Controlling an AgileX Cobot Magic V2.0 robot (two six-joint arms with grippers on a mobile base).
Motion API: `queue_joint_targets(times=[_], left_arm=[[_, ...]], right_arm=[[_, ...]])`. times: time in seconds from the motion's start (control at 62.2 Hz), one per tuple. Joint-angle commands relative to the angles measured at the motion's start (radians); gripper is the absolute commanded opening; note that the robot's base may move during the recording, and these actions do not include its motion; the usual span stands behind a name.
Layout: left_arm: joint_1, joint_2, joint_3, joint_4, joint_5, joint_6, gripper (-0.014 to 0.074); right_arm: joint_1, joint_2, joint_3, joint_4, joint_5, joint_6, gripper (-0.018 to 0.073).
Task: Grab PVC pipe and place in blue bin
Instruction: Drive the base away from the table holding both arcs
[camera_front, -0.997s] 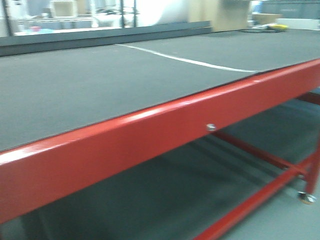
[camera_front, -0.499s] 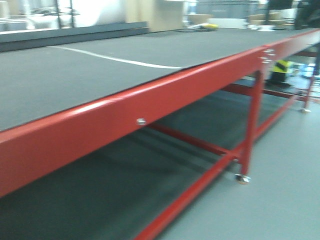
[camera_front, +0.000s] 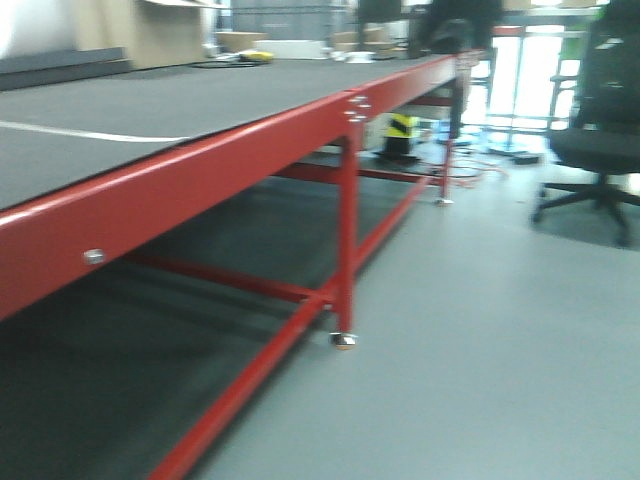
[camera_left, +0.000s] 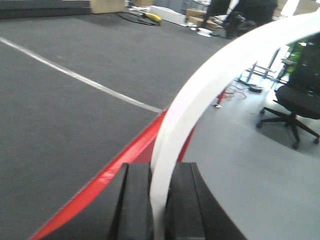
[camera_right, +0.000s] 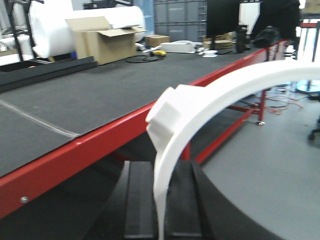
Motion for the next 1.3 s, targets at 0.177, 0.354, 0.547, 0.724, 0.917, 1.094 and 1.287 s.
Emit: queue_joint_targets(times=[0.177,0.354,0.547,0.724,0.917,1.094,1.287], left_arm=[[0.003,-0.004,-0.004,-0.003,-0.028,-0.005,-0.0111],[0.003,-0.004,-0.004,-0.003,-0.028,-0.005,-0.0111],[0.003,-0.004,-0.004,-0.003,-0.028,-0.005,-0.0111],[0.003,-0.004,-0.004,-0.003,-0.028,-0.005,-0.0111],[0.003,-0.004,-0.004,-0.003,-0.028,-0.005,-0.0111],[0.003,-0.004,-0.004,-0.003,-0.028,-0.005,-0.0111],[0.003,-0.004,-0.004,-0.003,-0.028,-0.005,-0.0111]], right_arm=[[-0.001,-0.006,0.001,-0.011,-0.025,-0.006,-0.0168],[-0.001,-0.006,0.001,-0.011,-0.025,-0.006,-0.0168],[-0.001,-0.006,0.001,-0.011,-0.025,-0.006,-0.0168],[-0.001,-0.006,0.001,-0.011,-0.025,-0.006,-0.0168],[-0.001,-0.006,0.001,-0.011,-0.025,-0.006,-0.0168],[-0.001,-0.006,0.001,-0.011,-0.025,-0.006,-0.0168],[-0.001,-0.006,0.001,-0.011,-0.025,-0.006,-0.0168]])
